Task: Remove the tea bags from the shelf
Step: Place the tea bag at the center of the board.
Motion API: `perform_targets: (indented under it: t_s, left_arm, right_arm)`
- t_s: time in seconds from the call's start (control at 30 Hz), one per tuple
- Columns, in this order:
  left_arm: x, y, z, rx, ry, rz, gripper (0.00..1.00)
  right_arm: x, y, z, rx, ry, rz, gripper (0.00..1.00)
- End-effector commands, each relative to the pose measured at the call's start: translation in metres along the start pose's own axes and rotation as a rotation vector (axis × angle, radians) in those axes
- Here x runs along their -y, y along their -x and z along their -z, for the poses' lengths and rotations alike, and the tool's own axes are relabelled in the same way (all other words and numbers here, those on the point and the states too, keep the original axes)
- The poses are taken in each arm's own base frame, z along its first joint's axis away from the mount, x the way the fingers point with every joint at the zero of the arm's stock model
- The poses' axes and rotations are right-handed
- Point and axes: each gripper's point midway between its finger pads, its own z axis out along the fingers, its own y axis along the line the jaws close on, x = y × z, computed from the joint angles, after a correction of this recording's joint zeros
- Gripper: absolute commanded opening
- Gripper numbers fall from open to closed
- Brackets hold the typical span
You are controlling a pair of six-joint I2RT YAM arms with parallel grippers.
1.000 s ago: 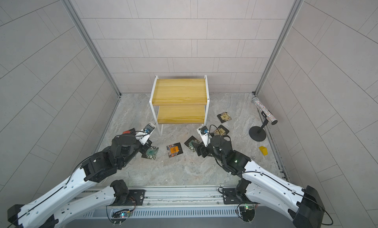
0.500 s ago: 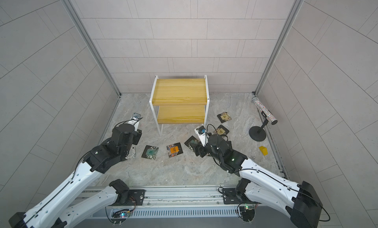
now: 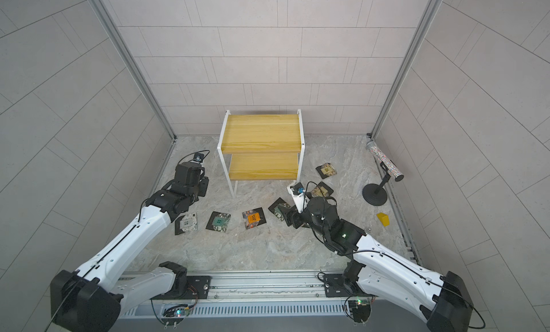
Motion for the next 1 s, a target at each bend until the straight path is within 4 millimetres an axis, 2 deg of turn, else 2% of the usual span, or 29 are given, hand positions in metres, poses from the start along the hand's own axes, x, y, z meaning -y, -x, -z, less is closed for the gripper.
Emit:
perform_targets:
  t_s: [0.0,0.43,0.97]
  left_arm:
    - [0.004,0.005,-0.015,0.01,-0.003,0.053,0.0]
    - [0.02,-0.023,-0.077,-0.176,0.051,0.029,0.0]
    - [0.044,-0.038,-0.111,-0.238,0.012,0.024,0.03]
  right_arm:
    - [0.006,-0.004,0.002,-0.002,-0.025,-0.014,0.8]
    - [0.01,-0.006,0.008,-0.001,-0.043,-0.017,0.8]
    - [0.013,-0.01,0.01,-0.012,-0.06,-0.021,0.8]
